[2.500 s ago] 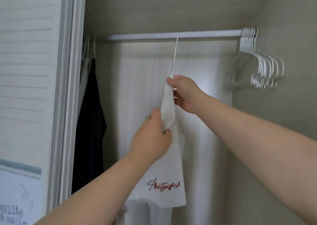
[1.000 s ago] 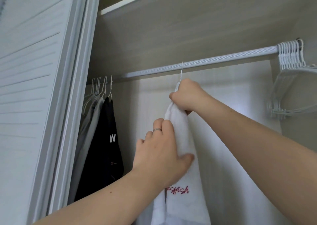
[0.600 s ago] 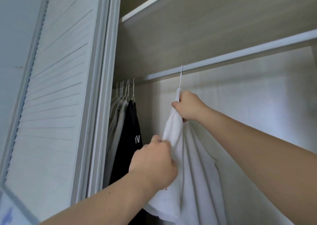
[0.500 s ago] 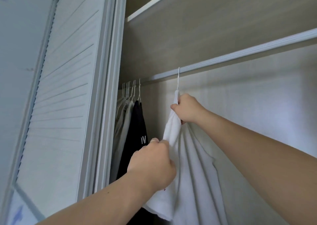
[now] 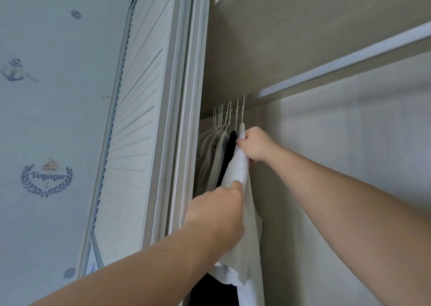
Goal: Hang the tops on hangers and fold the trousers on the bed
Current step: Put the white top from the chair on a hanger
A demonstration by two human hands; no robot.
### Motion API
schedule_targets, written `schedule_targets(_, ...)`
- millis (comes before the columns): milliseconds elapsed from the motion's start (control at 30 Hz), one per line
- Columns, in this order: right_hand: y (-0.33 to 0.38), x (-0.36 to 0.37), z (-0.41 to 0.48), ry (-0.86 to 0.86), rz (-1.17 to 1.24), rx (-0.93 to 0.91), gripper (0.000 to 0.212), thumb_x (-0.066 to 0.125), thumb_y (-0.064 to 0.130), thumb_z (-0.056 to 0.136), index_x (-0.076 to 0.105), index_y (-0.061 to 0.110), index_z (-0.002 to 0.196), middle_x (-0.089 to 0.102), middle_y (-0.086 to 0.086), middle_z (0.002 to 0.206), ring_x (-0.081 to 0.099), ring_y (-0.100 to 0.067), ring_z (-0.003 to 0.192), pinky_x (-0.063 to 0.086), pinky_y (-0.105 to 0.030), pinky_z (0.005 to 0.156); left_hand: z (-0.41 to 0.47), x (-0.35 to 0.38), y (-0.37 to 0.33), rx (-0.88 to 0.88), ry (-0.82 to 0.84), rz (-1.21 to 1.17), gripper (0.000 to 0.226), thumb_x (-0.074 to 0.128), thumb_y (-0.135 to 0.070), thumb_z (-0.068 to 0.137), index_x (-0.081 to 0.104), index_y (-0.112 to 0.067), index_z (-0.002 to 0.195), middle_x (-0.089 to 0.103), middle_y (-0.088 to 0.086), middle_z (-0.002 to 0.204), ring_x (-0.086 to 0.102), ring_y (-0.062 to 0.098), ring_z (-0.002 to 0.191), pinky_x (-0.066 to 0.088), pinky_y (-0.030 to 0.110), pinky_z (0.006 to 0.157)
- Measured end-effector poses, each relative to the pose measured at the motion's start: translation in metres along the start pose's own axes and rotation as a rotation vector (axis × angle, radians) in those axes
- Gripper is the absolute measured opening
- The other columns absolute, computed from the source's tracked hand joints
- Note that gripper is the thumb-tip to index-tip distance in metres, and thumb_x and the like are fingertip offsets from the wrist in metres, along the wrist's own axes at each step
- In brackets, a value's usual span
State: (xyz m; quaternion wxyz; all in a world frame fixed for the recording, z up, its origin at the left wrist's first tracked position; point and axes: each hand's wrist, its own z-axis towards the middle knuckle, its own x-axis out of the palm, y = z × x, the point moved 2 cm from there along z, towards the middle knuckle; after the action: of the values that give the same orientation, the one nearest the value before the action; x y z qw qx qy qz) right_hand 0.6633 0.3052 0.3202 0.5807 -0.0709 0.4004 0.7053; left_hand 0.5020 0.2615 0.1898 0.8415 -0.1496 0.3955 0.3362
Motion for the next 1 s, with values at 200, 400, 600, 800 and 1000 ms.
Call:
schedule_targets(200, 0.010, 0.035, 0.028, 0.050, 0.033, -0.051, 0.035, 0.055, 0.024, 0.102, 0.046, 0.011, 0.071, 0.051, -0.012, 0.068, 0.057, -0.027, 0.052, 0.040, -0.022, 0.033, 0.005, 0.005, 0.002, 0.027, 0.058, 0.149, 0.047, 0.051, -0.004, 0.094, 0.035, -0.013, 0.138, 0.047, 0.003, 0.084, 0.054, 0.028, 0.073, 0.047, 0.037, 0.063)
schedule_targets(400, -0.003, 0.037, 0.024, 0.017, 0.071, -0.076, 0.034, 0.055, 0.033, 0.102, 0.050, 0.007, 0.080, 0.056, -0.013, 0.075, 0.060, -0.029, 0.061, 0.044, -0.023, 0.037, 0.001, 0.011, 0.006, 0.054, 0.051, 0.278, 0.045, 0.052, -0.006, 0.094, 0.038, -0.014, 0.135, 0.049, 0.002, 0.082, 0.053, 0.027, 0.069, 0.044, 0.035, 0.060)
schedule_targets(600, -0.029, 0.007, -0.006, -0.015, -0.010, -0.133, 0.049, 0.053, 0.049, 0.097, 0.053, 0.022, 0.138, 0.064, -0.010, 0.127, 0.062, -0.028, 0.113, 0.046, -0.031, 0.085, -0.011, 0.010, 0.004, 0.070, 0.067, 0.315, 0.045, 0.051, -0.009, 0.093, 0.037, -0.015, 0.135, 0.056, 0.004, 0.094, 0.059, 0.031, 0.088, 0.046, 0.039, 0.074)
schedule_targets(800, -0.005, -0.021, -0.067, -0.174, -0.124, -0.319, 0.054, 0.037, 0.047, 0.105, 0.031, 0.027, 0.154, 0.036, -0.004, 0.157, 0.030, -0.027, 0.145, 0.026, -0.043, 0.118, -0.052, -0.010, 0.016, 0.269, -0.125, 0.348, 0.050, 0.057, -0.033, 0.092, 0.042, -0.019, 0.138, 0.045, 0.005, 0.145, 0.032, 0.031, 0.139, 0.031, 0.046, 0.111)
schedule_targets(1000, 0.074, -0.014, -0.145, -0.353, -0.160, -0.495, 0.059, 0.025, 0.053, 0.103, 0.023, 0.033, 0.158, 0.022, 0.003, 0.165, 0.010, -0.021, 0.153, 0.011, -0.053, 0.121, -0.123, -0.060, 0.065, 0.313, -0.289, 0.328, 0.049, 0.055, -0.047, 0.087, 0.058, -0.019, 0.128, 0.048, 0.010, 0.152, 0.032, 0.038, 0.146, 0.032, 0.057, 0.114)
